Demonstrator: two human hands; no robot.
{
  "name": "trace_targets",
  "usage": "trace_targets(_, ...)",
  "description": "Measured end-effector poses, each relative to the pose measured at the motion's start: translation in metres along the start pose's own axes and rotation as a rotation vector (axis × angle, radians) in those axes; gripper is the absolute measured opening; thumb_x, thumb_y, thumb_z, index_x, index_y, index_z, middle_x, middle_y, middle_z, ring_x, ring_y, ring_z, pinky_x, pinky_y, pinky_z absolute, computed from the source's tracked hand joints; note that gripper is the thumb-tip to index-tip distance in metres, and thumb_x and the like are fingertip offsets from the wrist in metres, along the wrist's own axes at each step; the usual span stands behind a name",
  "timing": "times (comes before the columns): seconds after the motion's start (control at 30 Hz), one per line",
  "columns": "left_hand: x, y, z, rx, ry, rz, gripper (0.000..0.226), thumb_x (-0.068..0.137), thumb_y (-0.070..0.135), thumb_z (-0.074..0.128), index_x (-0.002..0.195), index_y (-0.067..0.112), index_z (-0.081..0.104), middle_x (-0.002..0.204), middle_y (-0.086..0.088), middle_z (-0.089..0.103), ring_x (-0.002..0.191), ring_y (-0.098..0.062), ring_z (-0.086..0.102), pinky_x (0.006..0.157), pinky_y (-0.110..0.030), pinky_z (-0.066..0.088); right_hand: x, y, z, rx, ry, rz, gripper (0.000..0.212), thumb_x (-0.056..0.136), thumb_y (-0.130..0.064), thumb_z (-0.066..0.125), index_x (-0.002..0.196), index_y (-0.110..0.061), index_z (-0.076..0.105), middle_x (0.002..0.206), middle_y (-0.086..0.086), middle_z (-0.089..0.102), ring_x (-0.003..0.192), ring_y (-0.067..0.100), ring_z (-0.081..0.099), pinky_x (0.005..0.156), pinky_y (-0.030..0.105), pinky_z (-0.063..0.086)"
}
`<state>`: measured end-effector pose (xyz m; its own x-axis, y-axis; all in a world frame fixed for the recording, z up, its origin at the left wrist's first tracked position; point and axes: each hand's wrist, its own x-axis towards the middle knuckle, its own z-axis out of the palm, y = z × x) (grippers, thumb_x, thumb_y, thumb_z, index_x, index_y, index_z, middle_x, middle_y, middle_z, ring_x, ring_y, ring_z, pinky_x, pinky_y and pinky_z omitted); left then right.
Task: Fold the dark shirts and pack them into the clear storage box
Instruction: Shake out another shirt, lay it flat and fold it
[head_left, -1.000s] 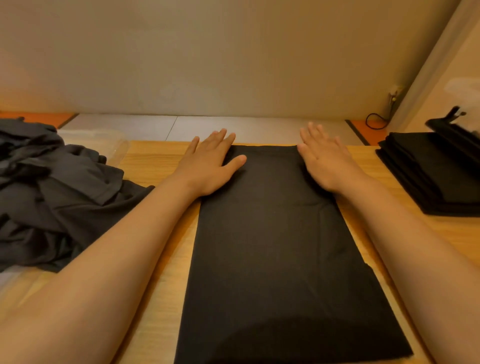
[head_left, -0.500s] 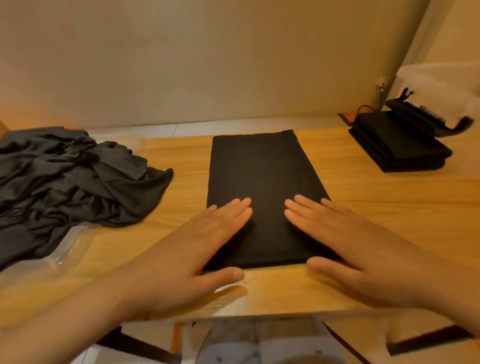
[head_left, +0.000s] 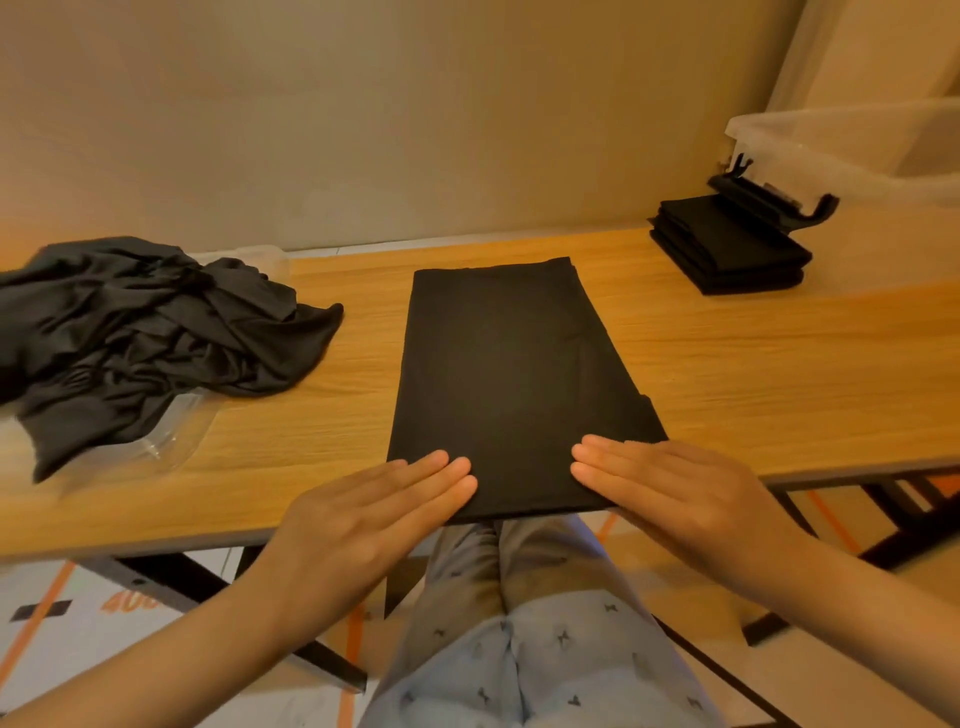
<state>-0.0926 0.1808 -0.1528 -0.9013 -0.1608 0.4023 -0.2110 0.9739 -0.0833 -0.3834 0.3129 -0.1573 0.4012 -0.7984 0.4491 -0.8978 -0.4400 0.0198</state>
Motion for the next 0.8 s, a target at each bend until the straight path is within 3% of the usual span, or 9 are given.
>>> trace_targets(0.2,0.004,-0.006,-0.020,-0.090,-0.103,-0.011,0.046,0.089,0.014,0.049,0.134,0.020,0.057,0.128,0.010,0.062,0.114,-0.001,0.058,0.081,-0.014,0.049,0.001,0.006,-0.019,0.065,-0.122,0.002,0.039,0.093,-0.022,0.048,0.130,-0.016,0.059,0.130,-0.002,0.061,0.119,0.006,0.056,0.097,0.020,0.044)
trace_targets(0.3,0.018,-0.017,-0.038,-0.231,-0.170,-0.124,0.040,0.099,0.043,0.038,0.138,0.039,0.047,0.117,0.022,0.065,0.101,0.009,0.060,0.077,-0.004,0.046,0.018,0.007,-0.040,0.253,-0.241,0.210,0.040,0.096,-0.054,0.034,0.134,-0.046,0.048,0.120,-0.019,0.065,0.106,-0.004,0.060,0.090,0.009,0.043)
trace_targets(0.37,0.032,-0.028,-0.050,-0.414,-0.097,-0.221,0.037,0.097,0.053,0.037,0.129,0.044,0.054,0.114,0.030,0.064,0.102,0.012,0.059,0.081,-0.006,0.047,0.038,0.012,-0.059,0.444,-0.281,0.373,0.036,0.087,-0.063,0.034,0.120,-0.063,0.049,0.110,-0.035,0.063,0.098,-0.010,0.060,0.084,0.011,0.047)
trace_targets(0.43,0.051,-0.038,-0.061,-0.549,-0.030,-0.321,0.027,0.092,0.051,0.049,0.113,0.042,0.064,0.104,0.030,0.066,0.096,0.008,0.063,0.080,-0.009,0.049,0.059,0.024,-0.074,0.583,-0.232,0.470,0.025,0.081,-0.049,0.050,0.103,-0.058,0.059,0.100,-0.039,0.062,0.095,-0.012,0.059,0.080,0.010,0.048)
trace_targets(0.5,0.074,-0.055,-0.067,-0.660,-0.012,-0.447,0.017,0.088,0.044,0.058,0.102,0.039,0.067,0.096,0.025,0.069,0.092,0.004,0.064,0.078,-0.011,0.050,0.083,0.044,-0.082,0.640,-0.207,0.529,0.017,0.084,-0.032,0.061,0.093,-0.045,0.067,0.090,-0.030,0.067,0.089,-0.007,0.062,0.073,0.013,0.050)
trace_targets(0.63,0.118,-0.111,-0.056,-0.773,-0.072,-0.636,0.012,0.089,0.023,0.062,0.095,0.021,0.072,0.093,0.007,0.072,0.088,-0.011,0.067,0.077,-0.027,0.057,0.136,0.097,-0.074,0.688,-0.233,0.684,0.009,0.089,-0.029,0.063,0.091,-0.030,0.072,0.082,-0.018,0.071,0.082,-0.003,0.064,0.062,0.009,0.047)
trace_targets(0.8,0.165,-0.183,-0.017,-0.754,-0.267,-0.767,0.012,0.093,0.020,0.061,0.098,0.013,0.069,0.097,-0.004,0.072,0.088,-0.019,0.068,0.077,-0.031,0.059,0.187,0.158,-0.026,0.612,-0.333,0.822,0.010,0.090,-0.029,0.064,0.096,-0.023,0.071,0.092,-0.005,0.069,0.092,0.010,0.063,0.078,0.023,0.049)
